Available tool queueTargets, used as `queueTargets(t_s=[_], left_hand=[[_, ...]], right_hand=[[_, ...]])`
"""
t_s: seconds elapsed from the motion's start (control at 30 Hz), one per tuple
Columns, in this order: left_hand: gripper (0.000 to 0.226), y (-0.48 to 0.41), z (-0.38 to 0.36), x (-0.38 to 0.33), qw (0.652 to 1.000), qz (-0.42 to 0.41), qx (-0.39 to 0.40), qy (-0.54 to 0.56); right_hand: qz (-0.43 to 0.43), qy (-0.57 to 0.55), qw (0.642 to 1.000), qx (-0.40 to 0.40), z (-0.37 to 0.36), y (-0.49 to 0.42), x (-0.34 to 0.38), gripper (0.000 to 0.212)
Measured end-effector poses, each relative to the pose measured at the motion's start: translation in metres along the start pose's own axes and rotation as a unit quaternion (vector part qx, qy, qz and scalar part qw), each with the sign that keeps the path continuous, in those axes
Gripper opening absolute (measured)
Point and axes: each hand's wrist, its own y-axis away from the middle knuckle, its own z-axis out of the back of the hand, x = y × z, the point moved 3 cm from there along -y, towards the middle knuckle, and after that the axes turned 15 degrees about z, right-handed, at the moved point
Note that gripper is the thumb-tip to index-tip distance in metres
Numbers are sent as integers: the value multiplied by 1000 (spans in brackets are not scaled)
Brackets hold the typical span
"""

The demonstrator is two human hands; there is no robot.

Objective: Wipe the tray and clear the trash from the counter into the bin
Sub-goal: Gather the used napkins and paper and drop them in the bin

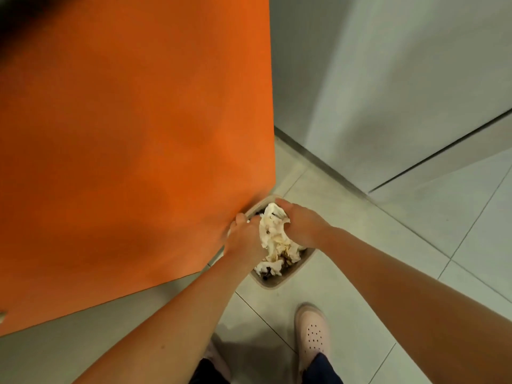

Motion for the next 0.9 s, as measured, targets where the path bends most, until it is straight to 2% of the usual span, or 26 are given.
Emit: queueTargets(t_s=[0.1,0.2,0.3,0.4,0.47,0.57,0.73,0.9], left_hand=[[74,62,68,-3,997,-14,8,79],[67,129,144,3,989,-23,-3,144],[58,196,211,17,979,-26,-33,198],[45,268,270,35,961,-48,-70,264],[39,312,303,54,943,-64,-98,312],[31,366,352,101,916,-55,-165,362],[20,418,419,216,843,56,-299,444],[11,427,451,329,787,116,-345,498]], right_hand=[[55,-72,990,-110,43,33,65,53],[127,-154,962,-185,93,75,141,38],[202,-243,920,-232,139,119,223,27],[283,-324,866,-255,176,163,305,8],[320,-348,844,-252,192,182,353,9],[362,-339,839,-223,202,192,420,8],[379,-302,862,-146,188,165,525,8],[398,-263,872,-106,153,120,622,18]])
